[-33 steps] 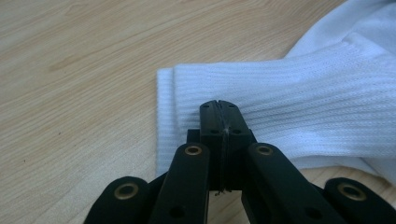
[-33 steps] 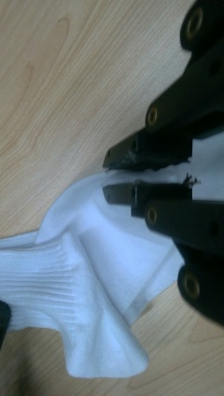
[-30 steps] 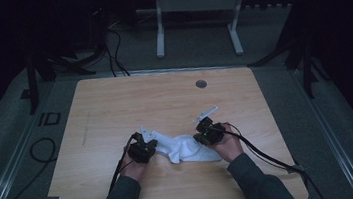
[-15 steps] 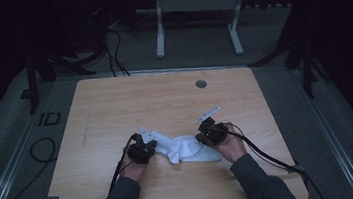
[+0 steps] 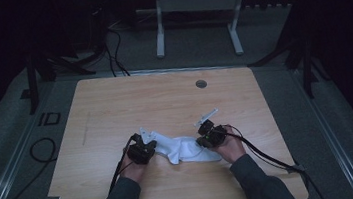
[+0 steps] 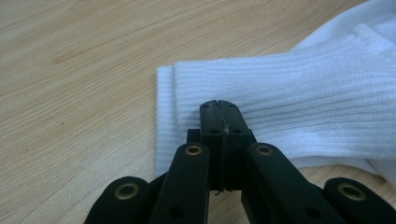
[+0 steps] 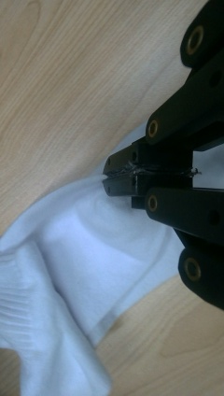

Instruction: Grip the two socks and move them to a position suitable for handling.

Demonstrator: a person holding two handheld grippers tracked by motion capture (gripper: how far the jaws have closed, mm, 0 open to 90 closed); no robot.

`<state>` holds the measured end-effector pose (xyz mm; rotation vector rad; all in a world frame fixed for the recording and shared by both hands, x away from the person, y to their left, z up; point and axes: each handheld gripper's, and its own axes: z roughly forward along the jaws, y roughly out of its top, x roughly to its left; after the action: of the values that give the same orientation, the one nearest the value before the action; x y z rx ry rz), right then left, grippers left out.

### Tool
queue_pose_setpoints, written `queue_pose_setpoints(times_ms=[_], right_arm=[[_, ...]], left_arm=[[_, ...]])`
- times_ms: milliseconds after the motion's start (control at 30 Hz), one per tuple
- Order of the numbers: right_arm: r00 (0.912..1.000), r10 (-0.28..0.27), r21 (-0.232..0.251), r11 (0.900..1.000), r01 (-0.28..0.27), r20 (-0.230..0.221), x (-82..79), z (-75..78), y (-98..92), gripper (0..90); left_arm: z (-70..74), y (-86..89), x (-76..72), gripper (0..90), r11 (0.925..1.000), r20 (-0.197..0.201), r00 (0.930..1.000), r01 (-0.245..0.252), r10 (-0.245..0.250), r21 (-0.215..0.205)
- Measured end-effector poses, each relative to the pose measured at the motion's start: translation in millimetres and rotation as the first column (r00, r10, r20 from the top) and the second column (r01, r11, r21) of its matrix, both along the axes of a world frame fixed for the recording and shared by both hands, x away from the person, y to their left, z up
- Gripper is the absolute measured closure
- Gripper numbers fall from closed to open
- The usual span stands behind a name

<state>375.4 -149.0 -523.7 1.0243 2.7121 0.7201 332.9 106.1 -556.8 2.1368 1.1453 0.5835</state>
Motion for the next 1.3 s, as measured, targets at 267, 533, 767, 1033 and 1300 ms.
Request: queue_pose_setpoints(times_ms=[267, 533, 767, 1033, 1300], right_arm=[[0.9999, -0.002, -0.022, 1.0, 0.002, 0.012, -8.3, 6.3, -12.9, 88.8], [0.9996, -0.03, -0.023, 0.999, 0.03, 0.001, -16.0, 5.9, -33.4, 88.8], [0.9978, -0.067, -0.022, 0.998, 0.067, -0.002, -19.8, 3.8, -54.1, 88.8], [0.9939, -0.108, -0.017, 0.994, 0.108, -0.02, -18.6, -0.6, -73.5, 88.8], [0.9931, -0.115, -0.007, 0.993, 0.115, -0.022, -16.6, 0.1, -76.5, 88.6]], left_arm=[[-0.1, 0.4, -0.8, 90.0, 0.9999, -0.003, 1.0, -0.005, 0.005, -0.01], [-0.1, 1.0, -1.2, 90.0, 0.9999, -0.005, 1.0, -0.006, 0.006, -0.013], [-0.2, 2.7, -2.8, 90.0, 0.9999, -0.006, 1.0, -0.004, 0.004, -0.014], [0.3, 3.9, -3.6, 90.0, 0.9999, -0.013, 0.9999, -0.003, 0.002, -0.012], [0.5, 6.6, -4.6, 89.9, 0.9999, -0.016, 0.9999, -0.003, 0.003, -0.013]])
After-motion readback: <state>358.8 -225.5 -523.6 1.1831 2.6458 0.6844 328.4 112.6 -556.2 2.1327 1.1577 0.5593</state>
